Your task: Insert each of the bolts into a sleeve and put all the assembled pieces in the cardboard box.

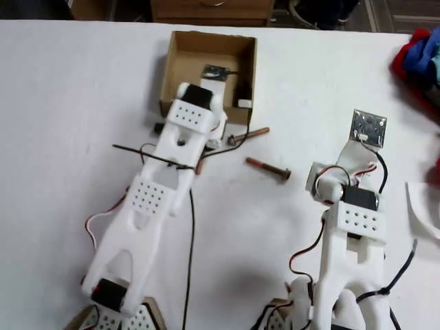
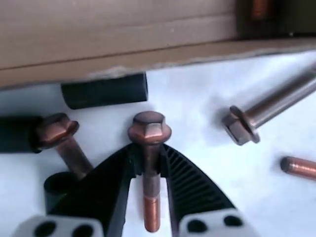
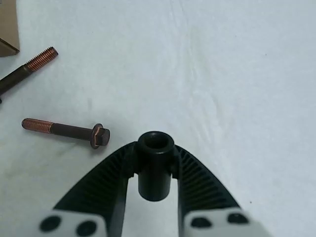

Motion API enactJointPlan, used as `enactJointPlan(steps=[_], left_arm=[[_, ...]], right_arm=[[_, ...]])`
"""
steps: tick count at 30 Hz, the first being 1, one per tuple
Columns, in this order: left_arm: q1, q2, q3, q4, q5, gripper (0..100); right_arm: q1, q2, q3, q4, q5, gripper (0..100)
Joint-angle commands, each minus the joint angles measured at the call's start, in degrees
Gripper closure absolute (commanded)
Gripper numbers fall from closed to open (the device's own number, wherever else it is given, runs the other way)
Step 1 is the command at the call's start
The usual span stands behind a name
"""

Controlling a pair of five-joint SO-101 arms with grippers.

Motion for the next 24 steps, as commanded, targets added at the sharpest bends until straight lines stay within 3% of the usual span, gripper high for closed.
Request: enactJointPlan(steps=[1,4,10,18,22,24], left_arm=[[-0.18,-0.70,-0.13,0.18,0.18,86],[-0.18,-0.70,-0.22,-1.67,0.26,80],[0.09,-0.18,-3.56,-3.16,0.18,92],[0.09,-0.09,-3.38,-1.85,0.18,88],[1.23,-0.53,-3.65,0.62,0.09,98],[1.93,-0.79,-3.82,1.14,0.09,97]], right_arm=[[-0.31,-2.07,-0.44,-0.48,0.00,97.8],[-0.40,-2.07,-0.44,-0.48,0.00,97.8],[-0.40,-2.07,-0.44,-0.57,0.00,97.8],[-0.40,-2.07,-0.44,-0.57,0.00,97.8],[-0.13,-2.07,-0.44,-0.57,0.00,97.8],[-0.13,-2.15,-0.44,-0.57,0.00,97.8]])
